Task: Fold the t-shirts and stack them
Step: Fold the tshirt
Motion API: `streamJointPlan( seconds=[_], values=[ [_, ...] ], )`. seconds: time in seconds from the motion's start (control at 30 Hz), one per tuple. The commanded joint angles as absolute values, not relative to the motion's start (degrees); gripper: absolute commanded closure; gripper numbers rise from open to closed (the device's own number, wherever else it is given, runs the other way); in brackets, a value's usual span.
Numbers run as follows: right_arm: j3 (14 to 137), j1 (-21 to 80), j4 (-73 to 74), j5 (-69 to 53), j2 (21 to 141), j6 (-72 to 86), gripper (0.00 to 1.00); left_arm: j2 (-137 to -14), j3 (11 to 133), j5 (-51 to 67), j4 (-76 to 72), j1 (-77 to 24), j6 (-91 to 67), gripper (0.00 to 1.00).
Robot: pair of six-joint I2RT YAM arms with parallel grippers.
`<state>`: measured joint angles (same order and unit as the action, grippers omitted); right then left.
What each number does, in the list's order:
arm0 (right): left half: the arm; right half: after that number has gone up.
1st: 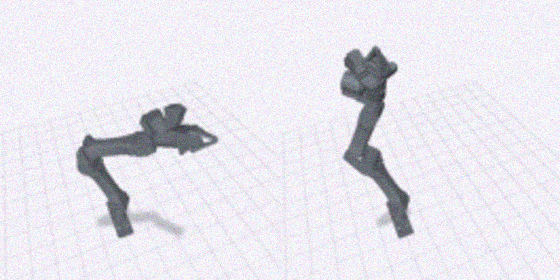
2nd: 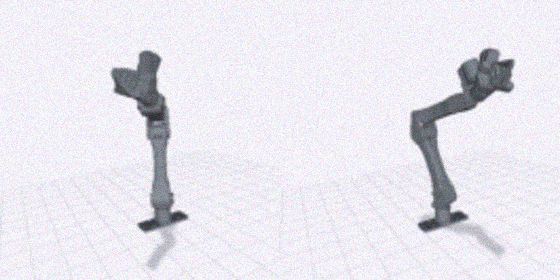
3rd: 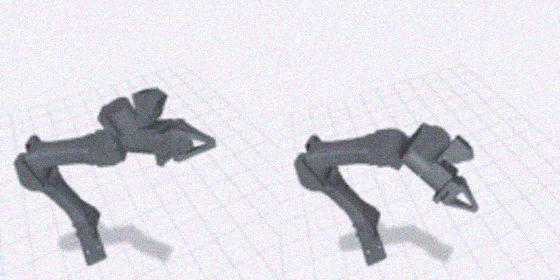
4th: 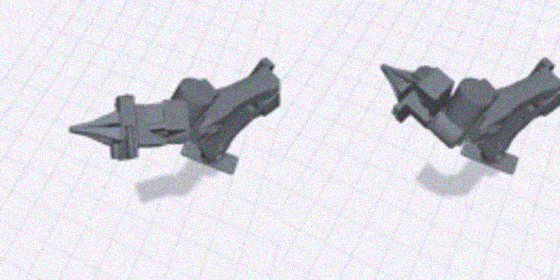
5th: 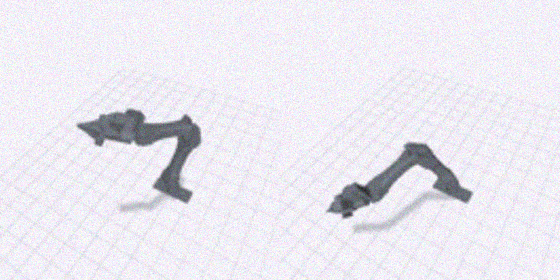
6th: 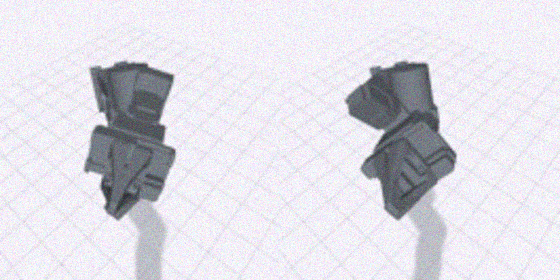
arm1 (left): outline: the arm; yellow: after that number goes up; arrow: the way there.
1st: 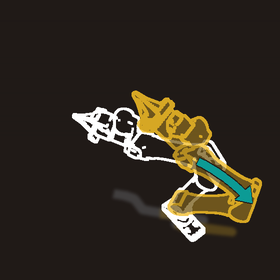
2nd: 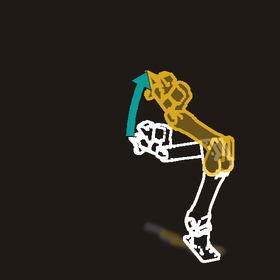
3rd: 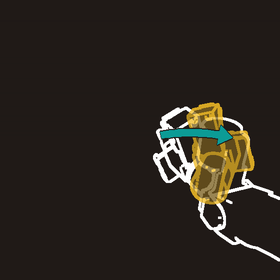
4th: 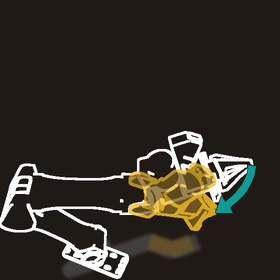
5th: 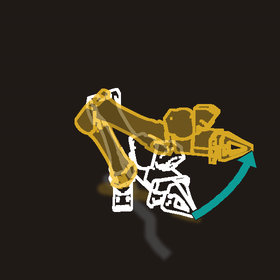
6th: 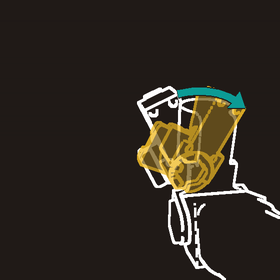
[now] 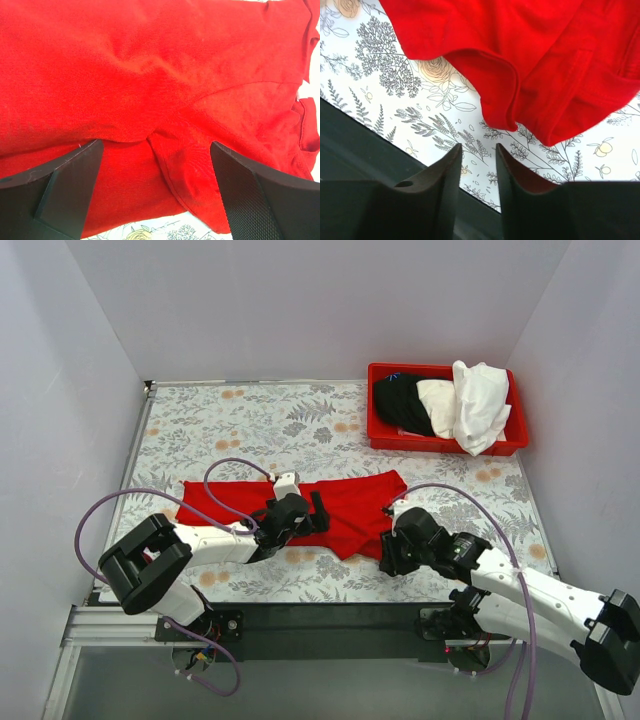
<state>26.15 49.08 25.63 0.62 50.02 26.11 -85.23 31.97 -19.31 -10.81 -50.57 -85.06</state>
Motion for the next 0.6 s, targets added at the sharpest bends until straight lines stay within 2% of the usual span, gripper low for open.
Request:
streamJointPlan(
  seconds=[0.0, 0.17, 0.27, 0.57],
  values=[
    [29.53, 49.92, 27.6, 5.08, 46.86, 28.56, 0.69, -86.4, 28.91, -19.07, 0.88, -50.71, -84.29, 0.18],
    [34.44, 49.92, 25.24, 14.14, 46.84, 27.87, 0.6, -83.24, 30.41, -20.39, 1.93, -50.71, -82.71, 0.17],
    [36.12, 49.13, 20.86, 18.98, 50.96, 25.93, 0.56, -81.3, 31.9, -20.92, 2.81, -50.71, -81.39, 0.17],
    [38.49, 46.14, 9.41, 15.12, 70.48, 23.29, 0.56, -76.04, 34.28, -24.34, 5.1, -50.63, -79.54, 0.14]
  ],
)
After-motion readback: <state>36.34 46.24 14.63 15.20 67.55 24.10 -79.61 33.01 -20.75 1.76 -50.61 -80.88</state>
